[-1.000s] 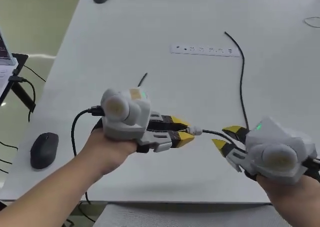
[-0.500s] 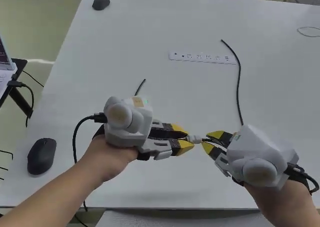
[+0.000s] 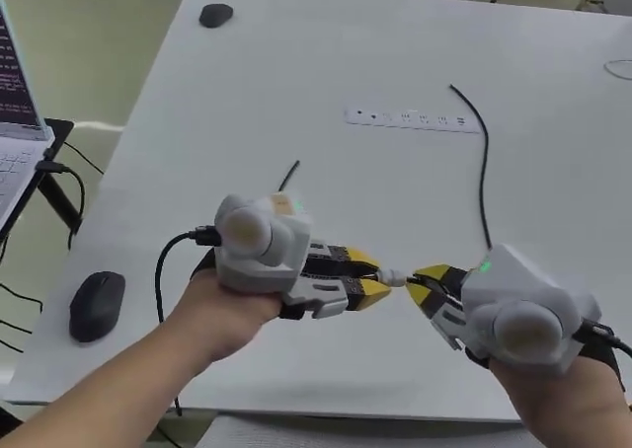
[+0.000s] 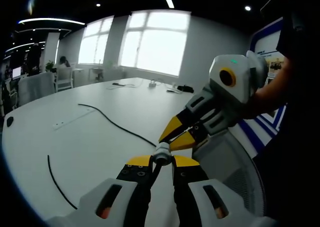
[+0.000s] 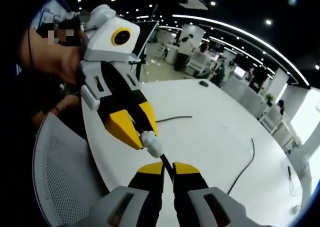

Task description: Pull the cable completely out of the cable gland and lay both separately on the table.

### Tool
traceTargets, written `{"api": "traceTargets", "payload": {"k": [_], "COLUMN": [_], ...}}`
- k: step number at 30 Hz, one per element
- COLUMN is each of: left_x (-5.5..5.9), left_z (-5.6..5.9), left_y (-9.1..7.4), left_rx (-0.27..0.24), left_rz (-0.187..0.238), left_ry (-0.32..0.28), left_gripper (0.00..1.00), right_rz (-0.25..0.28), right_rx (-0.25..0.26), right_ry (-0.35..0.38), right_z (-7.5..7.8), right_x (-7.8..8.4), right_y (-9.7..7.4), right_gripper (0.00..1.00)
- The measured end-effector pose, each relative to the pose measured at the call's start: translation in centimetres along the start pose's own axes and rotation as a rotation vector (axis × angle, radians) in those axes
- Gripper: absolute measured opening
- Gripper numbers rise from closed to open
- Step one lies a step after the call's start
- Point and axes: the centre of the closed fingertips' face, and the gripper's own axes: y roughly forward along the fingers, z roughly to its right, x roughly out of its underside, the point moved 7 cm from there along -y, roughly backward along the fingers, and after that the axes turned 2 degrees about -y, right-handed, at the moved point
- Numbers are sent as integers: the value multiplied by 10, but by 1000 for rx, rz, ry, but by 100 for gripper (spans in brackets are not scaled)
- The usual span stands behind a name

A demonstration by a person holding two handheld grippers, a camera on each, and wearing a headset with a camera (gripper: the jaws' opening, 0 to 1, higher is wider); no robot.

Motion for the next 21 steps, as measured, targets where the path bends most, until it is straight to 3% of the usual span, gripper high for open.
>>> {"api": "traceTargets", "payload": {"k": [9,21], "left_x": [0,-3], "left_z": [0,-3], "left_y": [4,12], "left_rx": [-5,3], "left_rz": [3,12], "left_ry": [-2,-23], "left_gripper": [15,15], "right_rz": [6,-29], "right_rx": [-20,-28], "right_ry": [49,149], "right_z": [8,31], "right_x": [10,42], "right_y": [1,4], "right_gripper": [0,0]}}
